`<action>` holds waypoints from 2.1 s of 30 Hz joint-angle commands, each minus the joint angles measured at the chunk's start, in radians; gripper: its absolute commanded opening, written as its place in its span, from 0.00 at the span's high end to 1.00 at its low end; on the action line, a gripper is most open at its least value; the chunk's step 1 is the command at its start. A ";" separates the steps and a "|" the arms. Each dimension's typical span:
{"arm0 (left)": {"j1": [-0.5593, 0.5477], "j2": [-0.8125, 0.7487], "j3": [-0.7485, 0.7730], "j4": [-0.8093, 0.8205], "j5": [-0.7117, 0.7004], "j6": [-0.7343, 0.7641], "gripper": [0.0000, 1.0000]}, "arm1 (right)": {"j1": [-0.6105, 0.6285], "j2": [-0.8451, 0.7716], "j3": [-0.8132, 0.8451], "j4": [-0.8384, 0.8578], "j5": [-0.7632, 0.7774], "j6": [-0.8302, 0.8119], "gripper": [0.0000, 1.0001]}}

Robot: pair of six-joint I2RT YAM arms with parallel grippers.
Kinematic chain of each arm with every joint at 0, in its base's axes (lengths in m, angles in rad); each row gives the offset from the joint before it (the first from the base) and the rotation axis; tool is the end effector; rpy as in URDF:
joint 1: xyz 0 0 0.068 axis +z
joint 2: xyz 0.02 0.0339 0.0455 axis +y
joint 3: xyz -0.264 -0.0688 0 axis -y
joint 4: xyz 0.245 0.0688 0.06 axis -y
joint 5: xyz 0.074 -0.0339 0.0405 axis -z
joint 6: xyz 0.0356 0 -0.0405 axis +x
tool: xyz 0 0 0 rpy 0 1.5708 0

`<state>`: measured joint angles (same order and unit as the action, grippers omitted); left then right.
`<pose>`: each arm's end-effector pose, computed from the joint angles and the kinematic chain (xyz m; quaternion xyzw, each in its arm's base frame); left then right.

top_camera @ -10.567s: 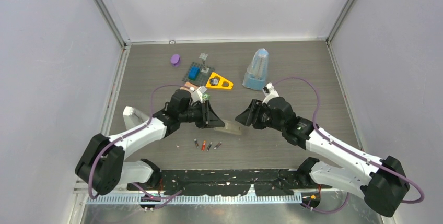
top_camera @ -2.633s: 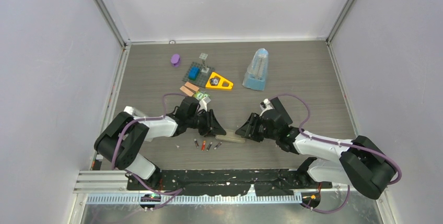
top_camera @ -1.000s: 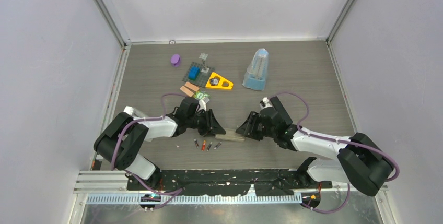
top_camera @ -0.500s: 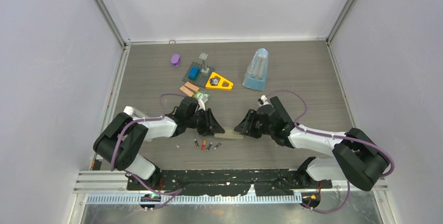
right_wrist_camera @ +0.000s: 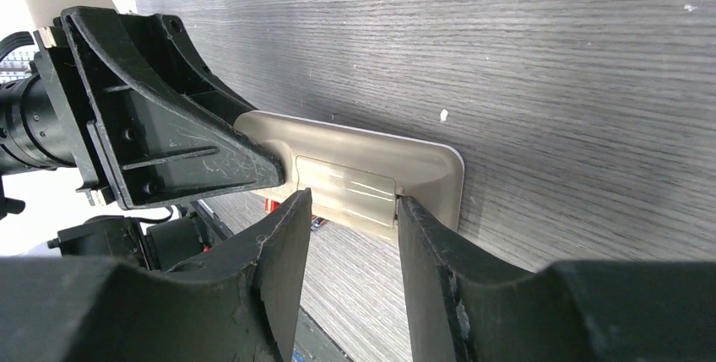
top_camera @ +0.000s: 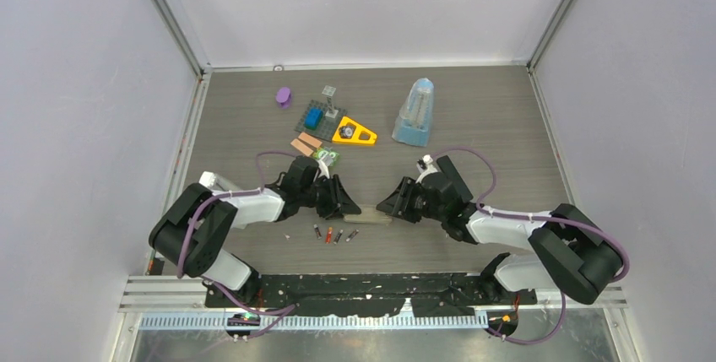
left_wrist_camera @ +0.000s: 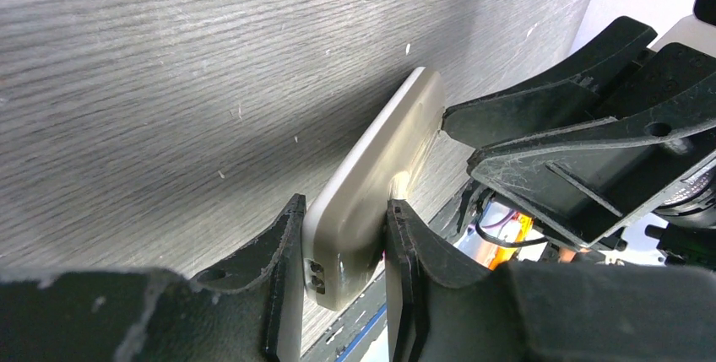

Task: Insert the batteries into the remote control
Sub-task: Remove the battery cover from the remote control, then adjust the remote control.

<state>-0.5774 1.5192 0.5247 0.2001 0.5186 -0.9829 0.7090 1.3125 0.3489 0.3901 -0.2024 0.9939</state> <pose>0.2113 -0.1587 0.1296 -0.0851 0.8959 -0.4260 0.0931 0.1723 0.1572 0.1427 0.0762 0.8717 0.4164 0.2468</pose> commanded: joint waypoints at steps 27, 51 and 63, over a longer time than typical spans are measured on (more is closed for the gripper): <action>-0.070 -0.080 0.096 -0.453 -0.401 0.211 1.00 | -0.002 -0.275 0.252 -0.369 0.391 -0.292 0.47; -0.075 -0.410 0.467 -0.929 0.145 0.880 1.00 | 0.012 -0.365 0.278 -0.375 -0.416 -0.796 0.05; -0.076 -0.481 0.594 -1.113 0.300 1.023 1.00 | 0.228 -0.265 0.382 -0.405 -0.537 -0.817 0.06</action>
<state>-0.6506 1.0832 1.0657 -0.8501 0.7273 -0.0216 0.8875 1.0233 0.6895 -0.0608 -0.6743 0.1623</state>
